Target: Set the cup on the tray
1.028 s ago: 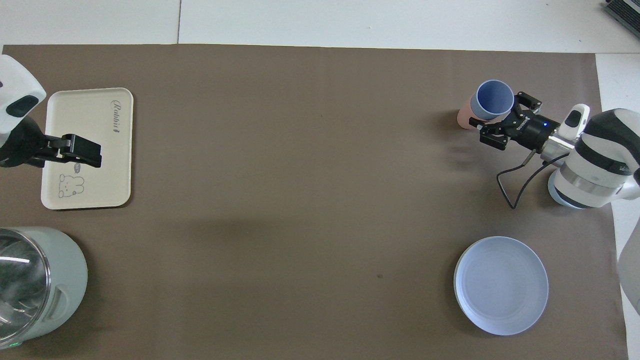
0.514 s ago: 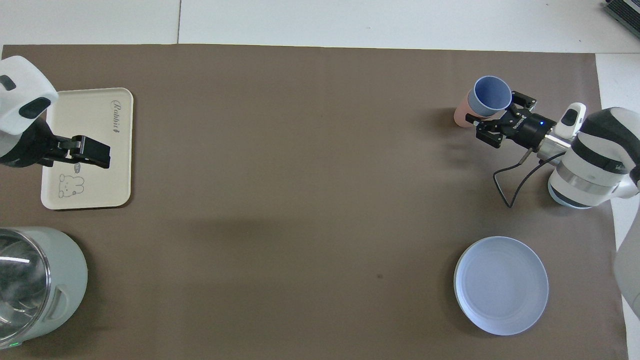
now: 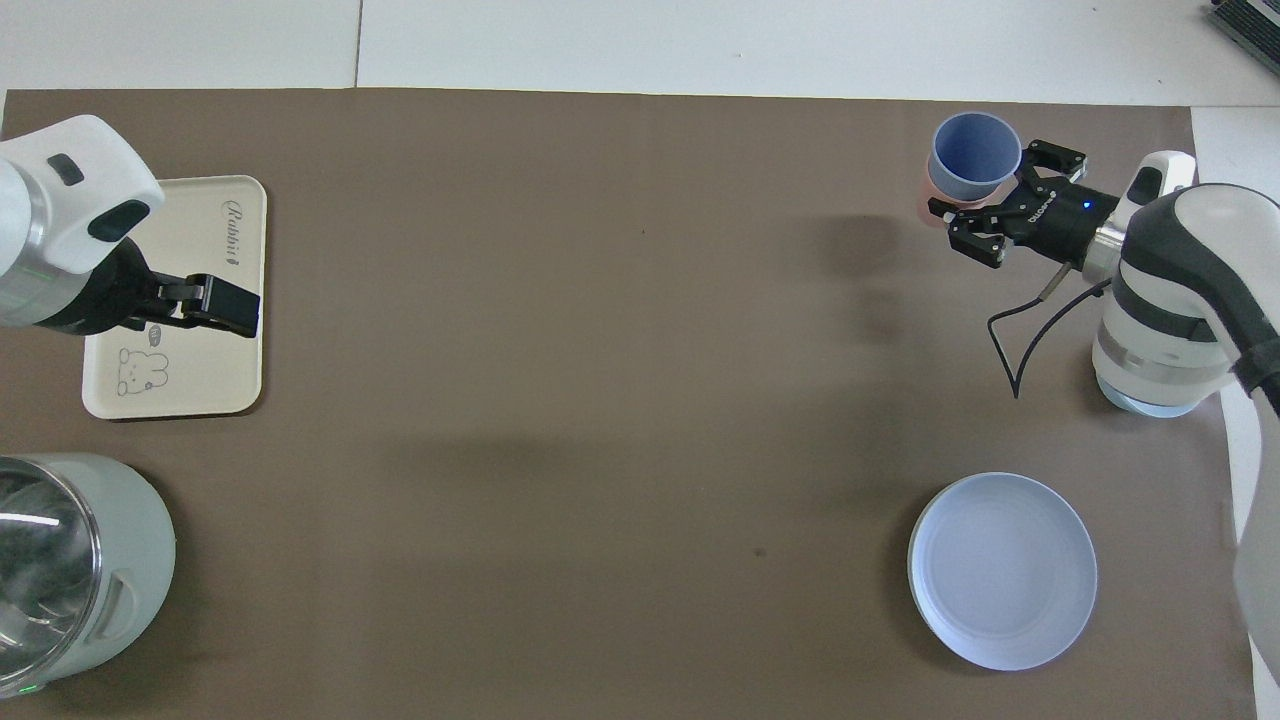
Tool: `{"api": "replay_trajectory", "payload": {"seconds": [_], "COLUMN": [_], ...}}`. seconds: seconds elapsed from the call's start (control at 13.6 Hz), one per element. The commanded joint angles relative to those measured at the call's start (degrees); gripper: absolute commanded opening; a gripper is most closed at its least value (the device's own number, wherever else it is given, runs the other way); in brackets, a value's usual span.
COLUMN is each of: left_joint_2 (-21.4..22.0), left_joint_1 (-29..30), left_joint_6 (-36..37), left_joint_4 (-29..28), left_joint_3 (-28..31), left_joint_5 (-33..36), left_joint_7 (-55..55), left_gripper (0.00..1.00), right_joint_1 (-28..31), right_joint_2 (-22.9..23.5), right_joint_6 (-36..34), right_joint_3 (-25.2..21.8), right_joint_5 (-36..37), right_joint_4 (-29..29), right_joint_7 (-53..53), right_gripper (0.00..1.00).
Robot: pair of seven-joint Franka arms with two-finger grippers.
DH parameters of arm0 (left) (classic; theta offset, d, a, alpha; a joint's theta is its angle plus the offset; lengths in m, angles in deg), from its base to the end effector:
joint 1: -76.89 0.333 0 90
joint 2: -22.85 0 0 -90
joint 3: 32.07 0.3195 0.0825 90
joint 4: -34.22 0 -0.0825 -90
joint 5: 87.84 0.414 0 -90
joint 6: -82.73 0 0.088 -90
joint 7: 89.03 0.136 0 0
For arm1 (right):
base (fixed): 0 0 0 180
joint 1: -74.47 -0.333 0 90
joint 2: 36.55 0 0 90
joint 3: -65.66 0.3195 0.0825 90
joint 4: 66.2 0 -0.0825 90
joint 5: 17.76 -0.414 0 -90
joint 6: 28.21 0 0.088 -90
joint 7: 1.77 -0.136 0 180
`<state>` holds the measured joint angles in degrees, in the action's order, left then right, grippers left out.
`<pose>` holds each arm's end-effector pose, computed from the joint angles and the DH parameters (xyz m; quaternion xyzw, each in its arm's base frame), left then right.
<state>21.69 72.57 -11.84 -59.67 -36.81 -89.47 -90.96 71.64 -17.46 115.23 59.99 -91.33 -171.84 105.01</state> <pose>0.5875 -0.0970 0.5599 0.9980 -0.0610 -0.0056 0.0145 0.7006 -0.0206 0.3461 -0.8162 -0.3749 -0.4202 0.1294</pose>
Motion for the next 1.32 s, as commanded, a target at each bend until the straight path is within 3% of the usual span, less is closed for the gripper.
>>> {"api": "replay_trajectory", "payload": {"seconds": [0.0,0.22,0.37,0.73,0.81,1.25], "left_joint_2": [0.6,-3.7,-6.6,-11.8,-13.2,-23.2], "left_joint_1": [-1.1,-6.2,-11.1,-21.5,-23.0,-30.0], "left_joint_6": [-4.6,-11.7,-21.5,-43.7,-47.2,-58.5], "left_joint_4": [-2.8,-2.4,-2.6,-2.2,-1.7,5.0], "left_joint_3": [0.4,0.4,0.4,0.4,0.4,0.4], "left_joint_5": [-6.9,-16.0,-23.4,-35.7,-38.0,-38.6], "left_joint_7": [-5.2,-18.7,-27.4,-30.4,-30.5,-37.0], "left_gripper": [0.93,0.85,0.7,0.66,0.61,0.54], "right_joint_1": [-0.9,-2.4,-4.6,-11.1,-12.3,-17.6], "right_joint_2": [-4.0,-5.8,-7.3,-8.4,-8.6,-9.9], "right_joint_6": [-0.2,-3.3,-3.4,-9.5,-11.1,-20.1], "right_joint_3": [0.1,0.3,0.2,0.3,0.3,0.5], "right_joint_5": [12.3,24.8,33.4,54.0,57.5,72.3], "right_joint_4": [-1.8,-1.0,-0.7,3.2,4.0,5.9], "right_joint_7": [-7.5,-19.6,-28.9,-47.4,-50.4,-58.0], "right_gripper": [0.0,0.0,0.0,0.0,0.0,0.0]}}
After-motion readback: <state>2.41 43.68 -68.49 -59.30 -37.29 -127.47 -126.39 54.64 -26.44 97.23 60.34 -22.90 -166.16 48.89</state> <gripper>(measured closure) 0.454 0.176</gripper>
